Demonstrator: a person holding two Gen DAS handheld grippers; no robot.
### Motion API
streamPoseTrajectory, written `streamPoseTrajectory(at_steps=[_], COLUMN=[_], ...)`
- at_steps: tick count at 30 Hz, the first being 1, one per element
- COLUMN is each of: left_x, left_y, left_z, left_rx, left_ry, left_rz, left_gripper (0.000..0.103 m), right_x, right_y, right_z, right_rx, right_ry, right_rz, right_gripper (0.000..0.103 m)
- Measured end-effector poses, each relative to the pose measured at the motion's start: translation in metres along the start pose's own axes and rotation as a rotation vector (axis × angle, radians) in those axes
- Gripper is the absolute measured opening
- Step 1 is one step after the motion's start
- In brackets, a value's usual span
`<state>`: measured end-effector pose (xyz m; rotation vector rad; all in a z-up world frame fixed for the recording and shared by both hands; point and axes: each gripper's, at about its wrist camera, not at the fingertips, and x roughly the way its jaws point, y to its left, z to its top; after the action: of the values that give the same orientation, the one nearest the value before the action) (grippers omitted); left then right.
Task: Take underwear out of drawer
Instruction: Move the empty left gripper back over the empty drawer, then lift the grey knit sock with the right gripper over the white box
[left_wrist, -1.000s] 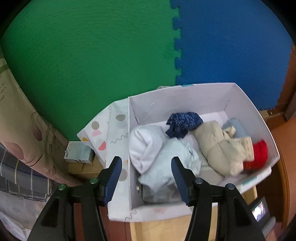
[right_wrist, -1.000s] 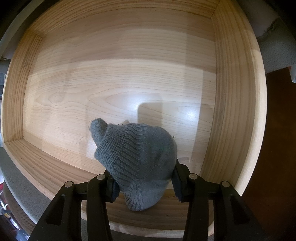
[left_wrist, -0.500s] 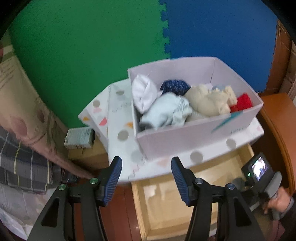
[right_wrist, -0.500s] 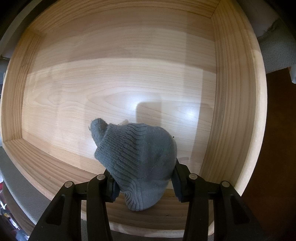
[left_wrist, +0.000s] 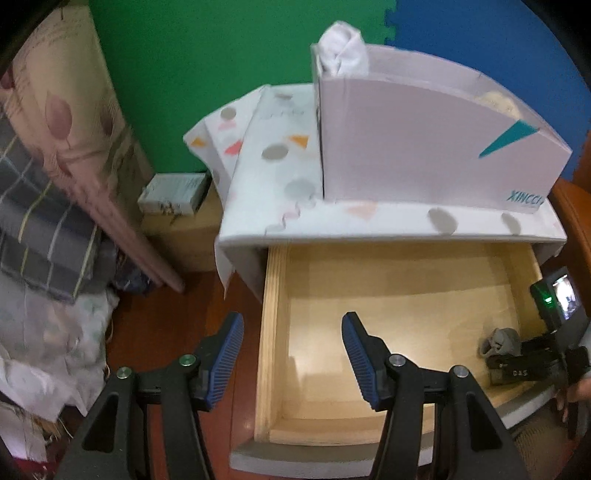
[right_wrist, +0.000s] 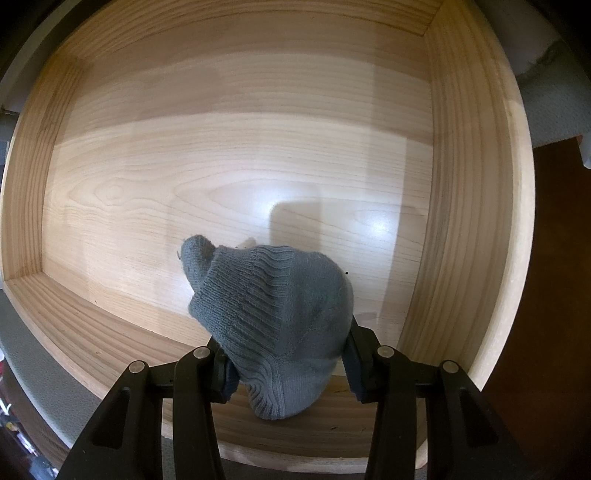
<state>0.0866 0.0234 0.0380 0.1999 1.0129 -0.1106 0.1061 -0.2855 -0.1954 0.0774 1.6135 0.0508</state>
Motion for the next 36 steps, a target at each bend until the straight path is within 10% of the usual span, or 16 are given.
streamPoseTrajectory(at_steps=[8,36], left_x=[0.018,0.052], left_y=[-0.019,-0.027], left_z=[-0.018,-0.036], left_rx=[-0.015,-0.082], left_ry=[-0.038,-0.013], left_rz=[0.092,-0.031], left_gripper=[0.057,0.057], right_x=[-0.007,-0.016], right_y=[0.000,0.019], right_z=[0.000,0.001], right_rx=[-0.004,-0.051], right_ry=[0.003,-0.047], right_rz=[-0.003,-0.050], right_gripper=[0.041,0.043])
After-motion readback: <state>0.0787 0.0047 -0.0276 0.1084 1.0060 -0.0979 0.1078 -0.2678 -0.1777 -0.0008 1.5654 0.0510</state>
